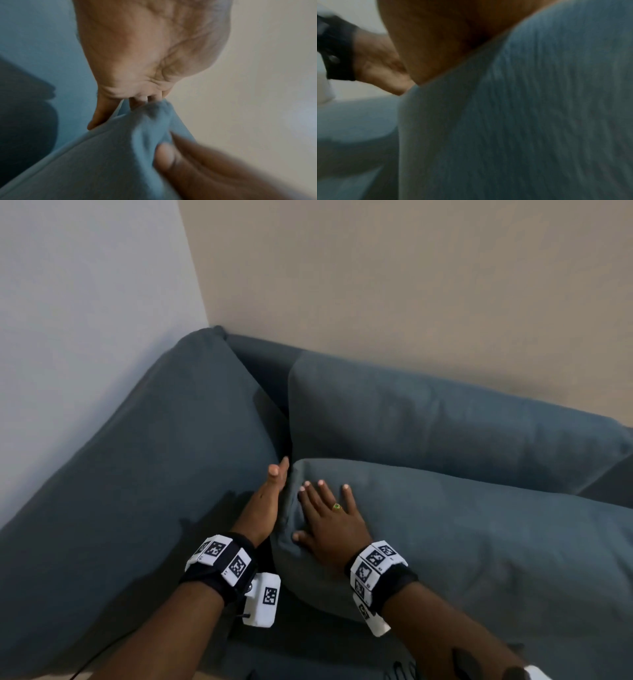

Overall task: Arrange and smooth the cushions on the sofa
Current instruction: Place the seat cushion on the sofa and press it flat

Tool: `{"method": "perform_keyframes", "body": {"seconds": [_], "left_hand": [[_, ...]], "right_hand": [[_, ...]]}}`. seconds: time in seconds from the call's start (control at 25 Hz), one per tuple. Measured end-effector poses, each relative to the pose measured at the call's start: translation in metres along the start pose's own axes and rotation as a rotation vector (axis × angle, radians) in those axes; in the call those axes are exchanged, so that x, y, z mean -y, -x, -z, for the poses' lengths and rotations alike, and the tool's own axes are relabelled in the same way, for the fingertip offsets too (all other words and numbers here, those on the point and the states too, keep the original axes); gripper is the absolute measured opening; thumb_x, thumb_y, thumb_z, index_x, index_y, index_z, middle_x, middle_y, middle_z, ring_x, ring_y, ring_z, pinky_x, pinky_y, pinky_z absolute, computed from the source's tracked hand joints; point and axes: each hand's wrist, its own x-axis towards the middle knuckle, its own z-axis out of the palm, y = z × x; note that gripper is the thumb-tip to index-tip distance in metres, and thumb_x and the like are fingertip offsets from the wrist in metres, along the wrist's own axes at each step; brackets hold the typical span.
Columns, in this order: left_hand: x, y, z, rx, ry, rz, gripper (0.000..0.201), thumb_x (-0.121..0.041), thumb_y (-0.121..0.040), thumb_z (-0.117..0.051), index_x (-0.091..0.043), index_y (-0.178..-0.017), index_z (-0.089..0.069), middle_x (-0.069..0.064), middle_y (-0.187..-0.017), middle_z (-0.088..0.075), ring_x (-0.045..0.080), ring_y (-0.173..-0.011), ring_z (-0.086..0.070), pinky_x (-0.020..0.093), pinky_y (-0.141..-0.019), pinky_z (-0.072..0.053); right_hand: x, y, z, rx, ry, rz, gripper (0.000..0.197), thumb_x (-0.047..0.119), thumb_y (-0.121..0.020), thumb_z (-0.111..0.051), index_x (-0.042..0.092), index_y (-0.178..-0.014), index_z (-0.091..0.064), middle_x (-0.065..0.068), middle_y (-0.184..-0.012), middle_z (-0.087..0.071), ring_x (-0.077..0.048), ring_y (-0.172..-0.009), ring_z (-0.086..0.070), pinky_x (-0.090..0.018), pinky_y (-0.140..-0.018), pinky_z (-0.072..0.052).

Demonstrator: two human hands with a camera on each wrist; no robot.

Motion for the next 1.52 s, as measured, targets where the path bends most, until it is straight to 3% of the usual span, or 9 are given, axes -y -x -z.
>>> {"method": "perform_keyframes", "body": {"seconds": [0.2, 0.36, 0.56, 0.76, 0.92, 1.04, 1.12, 1.28, 1.52], "left_hand": [[-0.010, 0.000, -0.009, -0.110, 0.241, 0.040, 0.071, -0.061, -0.100, -0.011, -0.024, -0.159, -0.021, -0.004, -0.165, -0.024, 0.008, -0.150, -0.024, 0.031, -0.125, -0.015], [-0.008, 0.004, -0.017, -0.087, 0.206, 0.060, 0.054, -0.063, -0.099, -0.037, -0.031, -0.141, -0.047, -0.011, -0.142, -0.054, -0.004, -0.123, -0.050, 0.021, -0.114, -0.029], [-0.002, -0.017, -0.012, -0.065, -0.016, 0.086, 0.036, -0.011, -0.093, -0.067, -0.005, -0.128, -0.062, 0.016, -0.125, -0.068, 0.027, -0.108, -0.067, 0.037, -0.095, -0.052], [0.016, -0.008, -0.023, -0.458, -0.389, -0.046, 0.049, -0.044, -0.093, -0.068, -0.006, -0.124, -0.064, 0.019, -0.123, -0.067, 0.037, -0.114, -0.061, 0.049, -0.100, -0.046], [0.045, 0.043, -0.074, -0.701, -0.131, -0.136, 0.065, -0.063, -0.092, -0.058, -0.014, -0.135, -0.056, 0.013, -0.133, -0.064, 0.030, -0.121, -0.060, 0.049, -0.105, -0.046], [0.058, 0.059, -0.107, -0.746, -0.098, -0.093, 0.050, -0.041, -0.106, -0.045, -0.004, -0.136, -0.056, 0.022, -0.137, -0.058, 0.030, -0.121, -0.056, 0.039, -0.100, -0.041], [0.060, 0.060, -0.110, -0.775, -0.212, -0.037, 0.054, -0.043, -0.107, -0.039, 0.003, -0.132, -0.057, 0.031, -0.134, -0.057, 0.044, -0.121, -0.055, 0.047, -0.099, -0.040], [0.059, 0.068, -0.099, -0.825, -0.340, -0.035, 0.061, -0.050, -0.104, -0.039, 0.003, -0.125, -0.061, 0.034, -0.125, -0.060, 0.049, -0.113, -0.057, 0.051, -0.094, -0.043], [0.017, 0.114, -0.059, -0.687, -0.552, -0.072, 0.068, -0.061, -0.100, -0.036, 0.003, -0.093, -0.058, 0.034, -0.093, -0.060, 0.051, -0.088, -0.057, 0.048, -0.074, -0.042]], "right_hand": [[0.014, -0.012, 0.025, -0.364, -0.191, -0.080, 0.077, 0.050, -0.101, -0.037, 0.018, -0.163, -0.004, -0.003, -0.171, 0.003, -0.020, -0.155, 0.015, -0.041, -0.123, 0.007], [0.004, 0.025, -0.032, -0.017, 0.135, 0.209, 0.086, 0.062, -0.093, -0.050, 0.023, -0.161, -0.017, -0.004, -0.169, -0.015, -0.025, -0.157, -0.006, -0.058, -0.120, 0.002], [-0.152, 0.128, -0.010, -0.238, -0.075, -0.447, 0.070, 0.064, -0.095, -0.022, 0.035, -0.159, -0.023, 0.002, -0.170, -0.014, -0.019, -0.157, -0.008, -0.058, -0.124, -0.005], [-0.323, 0.274, -0.024, -0.180, -0.124, -0.960, 0.061, 0.061, -0.101, -0.034, 0.051, -0.157, -0.011, 0.002, -0.171, 0.001, -0.026, -0.157, 0.003, -0.067, -0.119, 0.002], [-0.396, 0.341, -0.034, -0.605, -0.677, -1.201, 0.096, 0.048, -0.094, -0.064, 0.035, -0.161, 0.003, -0.004, -0.170, -0.006, -0.031, -0.154, -0.015, -0.058, -0.122, -0.019], [-0.423, 0.355, -0.048, -0.915, -0.859, -1.257, 0.107, 0.045, -0.088, -0.076, 0.028, -0.162, -0.001, -0.006, -0.168, -0.018, -0.029, -0.149, -0.030, -0.040, -0.120, -0.028], [-0.437, 0.354, -0.050, -0.975, -0.945, -1.327, 0.083, 0.045, -0.089, -0.074, 0.009, -0.154, -0.036, -0.018, -0.151, -0.046, -0.032, -0.136, -0.049, -0.030, -0.101, -0.038], [-0.434, 0.371, -0.044, -0.839, -0.834, -1.331, 0.048, 0.034, -0.101, -0.058, -0.013, -0.109, -0.063, -0.037, -0.109, -0.063, -0.047, -0.106, -0.061, -0.043, -0.084, -0.042], [-0.401, 0.447, -0.023, -0.906, -0.615, -1.321, 0.063, 0.059, -0.094, -0.048, -0.003, -0.093, -0.061, -0.034, -0.098, -0.065, -0.051, -0.094, -0.063, -0.055, -0.083, -0.050]]}}
